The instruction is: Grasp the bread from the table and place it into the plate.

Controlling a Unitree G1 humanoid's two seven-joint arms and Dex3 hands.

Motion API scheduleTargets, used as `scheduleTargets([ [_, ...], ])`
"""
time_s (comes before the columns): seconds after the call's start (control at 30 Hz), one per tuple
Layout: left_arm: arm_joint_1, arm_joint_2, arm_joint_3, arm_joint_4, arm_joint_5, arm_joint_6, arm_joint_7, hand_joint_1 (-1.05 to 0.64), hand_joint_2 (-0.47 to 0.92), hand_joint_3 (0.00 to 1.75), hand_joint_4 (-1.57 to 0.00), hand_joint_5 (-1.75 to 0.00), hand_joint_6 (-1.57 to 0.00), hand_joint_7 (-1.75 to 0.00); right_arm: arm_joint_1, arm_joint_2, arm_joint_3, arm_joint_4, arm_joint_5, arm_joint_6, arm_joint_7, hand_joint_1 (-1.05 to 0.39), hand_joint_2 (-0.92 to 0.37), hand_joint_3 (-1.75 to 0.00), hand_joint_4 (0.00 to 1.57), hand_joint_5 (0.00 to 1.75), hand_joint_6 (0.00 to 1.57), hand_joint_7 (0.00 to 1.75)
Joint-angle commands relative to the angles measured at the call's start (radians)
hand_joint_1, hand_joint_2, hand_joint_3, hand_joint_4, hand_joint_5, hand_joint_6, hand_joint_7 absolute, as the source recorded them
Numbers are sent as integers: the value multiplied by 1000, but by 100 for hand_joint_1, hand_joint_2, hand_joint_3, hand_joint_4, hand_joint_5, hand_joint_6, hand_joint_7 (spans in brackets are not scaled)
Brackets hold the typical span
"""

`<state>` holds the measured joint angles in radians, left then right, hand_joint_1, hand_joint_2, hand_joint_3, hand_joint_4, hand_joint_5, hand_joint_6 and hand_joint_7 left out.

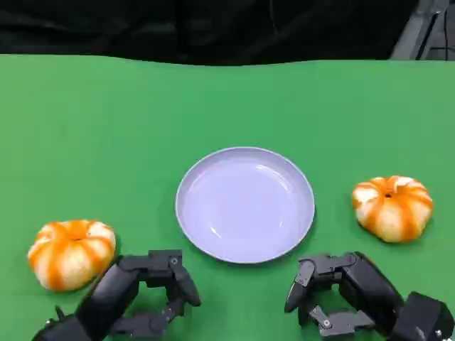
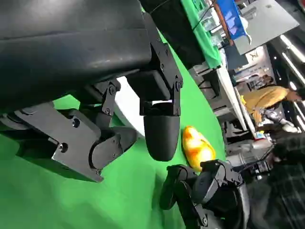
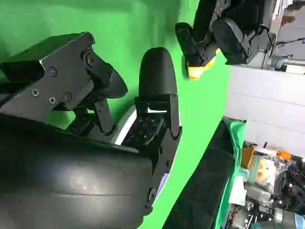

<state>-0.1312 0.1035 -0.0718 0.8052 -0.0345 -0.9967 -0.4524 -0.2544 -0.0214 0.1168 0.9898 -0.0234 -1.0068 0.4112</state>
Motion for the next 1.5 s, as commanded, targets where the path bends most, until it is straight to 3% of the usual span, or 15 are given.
scheduleTargets([
  [0.03, 0, 12, 3, 8, -9, -11, -5, -3, 63, 94, -78, -150, -89, -114, -6, -18, -12, -11, 1, -10, -9, 13, -53, -112, 100, 138, 98, 107],
  [0.8, -1, 13, 7, 6, 5, -5, 14, -2, 63, 92, -79, -146, -91, -109, -5, -15, -13, -12, 6, -6, -5, 14, -52, -115, 100, 139, 98, 108],
  [0.83, 0, 13, 8, 4, 8, -1, 19, -4, 73, 71, -85, -123, -94, -91, -6, -16, -13, -10, 4, -8, -6, 14, -52, -115, 100, 138, 98, 107],
  [0.9, 1, 14, 9, 0, 9, 6, 24, -5, 86, 44, -90, -102, -101, -68, -7, -15, -13, -9, 8, -6, -2, 14, -52, -115, 99, 138, 98, 107],
  [1.03, 9, 4, 13, -21, -30, 34, 7, -9, 92, 26, -97, -65, -114, -19, -5, -16, -12, -15, 5, -5, -6, 15, -52, -115, 100, 138, 98, 108],
  [1.43, 32, -6, 16, -89, -96, 96, -13, -11, 92, 22, -102, -46, -117, -5, -4, -15, -13, -14, 9, -1, -3, 15, -53, -114, 100, 138, 98, 108],
  [1.47, 42, -11, 23, -118, -134, 121, -27, -15, 92, 19, -86, -26, -92, -2, -4, -14, -14, -13, 9, 0, -4, 16, -53, -114, 100, 138, 98, 108],
  [1.5, 48, -15, 29, -141, -164, 138, -40, -19, 92, 16, -82, -16, -82, -1, -4, -14, -14, -11, 9, 0, -4, 16, -53, -114, 100, 138, 98, 108],
])
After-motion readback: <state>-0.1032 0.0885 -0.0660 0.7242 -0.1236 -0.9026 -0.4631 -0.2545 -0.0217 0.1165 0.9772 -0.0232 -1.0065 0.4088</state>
